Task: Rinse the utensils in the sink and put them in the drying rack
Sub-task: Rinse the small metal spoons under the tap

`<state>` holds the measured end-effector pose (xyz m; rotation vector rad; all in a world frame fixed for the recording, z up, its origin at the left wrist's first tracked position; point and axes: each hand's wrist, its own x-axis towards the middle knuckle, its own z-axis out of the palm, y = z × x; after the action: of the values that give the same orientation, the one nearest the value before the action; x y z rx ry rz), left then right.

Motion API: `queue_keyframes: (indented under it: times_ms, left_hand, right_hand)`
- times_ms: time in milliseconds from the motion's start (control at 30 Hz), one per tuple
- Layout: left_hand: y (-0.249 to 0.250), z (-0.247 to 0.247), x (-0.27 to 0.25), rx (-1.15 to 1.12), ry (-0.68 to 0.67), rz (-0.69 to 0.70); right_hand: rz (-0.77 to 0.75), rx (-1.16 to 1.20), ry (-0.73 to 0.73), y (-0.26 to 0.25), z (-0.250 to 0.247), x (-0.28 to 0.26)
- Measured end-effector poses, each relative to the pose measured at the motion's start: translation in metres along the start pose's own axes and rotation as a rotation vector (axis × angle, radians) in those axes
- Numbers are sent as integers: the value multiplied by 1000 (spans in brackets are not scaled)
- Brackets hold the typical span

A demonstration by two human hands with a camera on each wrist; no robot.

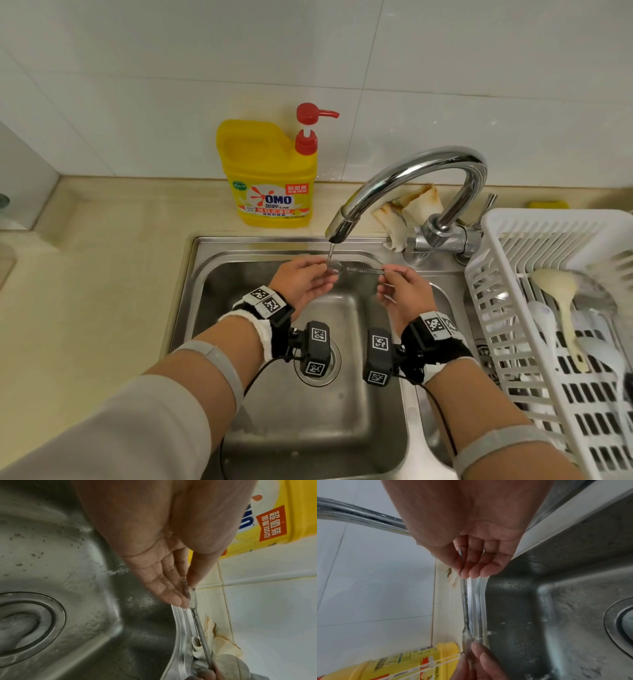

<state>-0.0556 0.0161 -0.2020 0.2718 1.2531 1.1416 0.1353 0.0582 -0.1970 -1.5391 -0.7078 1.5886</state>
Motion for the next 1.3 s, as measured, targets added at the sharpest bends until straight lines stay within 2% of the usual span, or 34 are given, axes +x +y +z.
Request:
queue_keyframes:
  times_ms: [267,533,667,767,1000,1033,1133,1200,1300]
  left_hand:
    - [4,-30,-7,-1,80,40]
    - [8,-65,-15,-117,241,94]
    - [10,-70,-15,-151,283,119]
    - [13,-69,-14,-154,283,123]
    - [14,-62,-15,-119,208,120]
    - [14,-61,-15,-105,201,119]
    - [15,-54,-15,-13,169,125]
    - [15,-48,-14,108,140,132]
    - [14,-36,-15,249,92,146]
  right_hand:
    - [-16,-63,-119,7,23,1]
    - [67,-61,-353,22,52,-3]
    - [104,-100,-405,26,59,-7]
    - [90,-136,-369,27,64,-5]
    - [-46,-369,-254,24,58,8]
    - [-101,-444,-240,22,56,7]
    - [-282,-877,-254,20,48,11]
    - [-303,-1027,-312,17,47,10]
    - [-414,-1200,-334,16,48,7]
